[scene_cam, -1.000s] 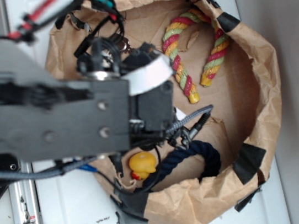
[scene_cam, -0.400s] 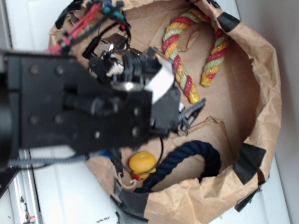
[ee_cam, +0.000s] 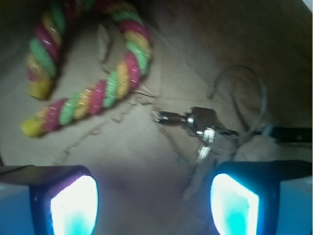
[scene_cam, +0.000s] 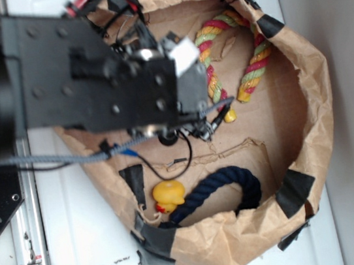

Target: Grab the silver keys.

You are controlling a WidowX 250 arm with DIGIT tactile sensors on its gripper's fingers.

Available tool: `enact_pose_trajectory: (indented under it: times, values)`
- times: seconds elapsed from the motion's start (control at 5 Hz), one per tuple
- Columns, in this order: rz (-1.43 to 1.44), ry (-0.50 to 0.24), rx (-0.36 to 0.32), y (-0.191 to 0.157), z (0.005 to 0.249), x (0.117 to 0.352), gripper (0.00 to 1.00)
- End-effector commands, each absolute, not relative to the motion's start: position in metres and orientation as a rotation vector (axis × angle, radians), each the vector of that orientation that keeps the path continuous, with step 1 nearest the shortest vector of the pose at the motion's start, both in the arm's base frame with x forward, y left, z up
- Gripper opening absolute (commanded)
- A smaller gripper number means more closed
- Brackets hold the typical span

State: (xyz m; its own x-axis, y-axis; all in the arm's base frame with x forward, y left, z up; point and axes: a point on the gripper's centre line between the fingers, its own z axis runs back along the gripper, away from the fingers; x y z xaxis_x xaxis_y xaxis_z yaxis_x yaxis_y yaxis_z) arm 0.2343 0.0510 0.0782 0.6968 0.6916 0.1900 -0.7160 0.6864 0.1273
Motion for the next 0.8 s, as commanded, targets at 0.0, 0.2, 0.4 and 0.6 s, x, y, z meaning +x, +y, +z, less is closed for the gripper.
enact_pose_trajectory:
  times: [0.0, 0.2, 0.4, 0.6]
  values:
    - [0.804, -0.161, 0.194, 0.0698, 0.0893, 0.2270, 1.00]
    - [0.805, -0.165, 0.193, 0.0690, 0.0911, 0.2306, 1.00]
    - [0.810, -0.160, 0.219, 0.0720, 0.0869, 0.2307, 1.00]
    - [0.792, -0.194, 0.256, 0.0763, 0.0815, 0.2278, 1.00]
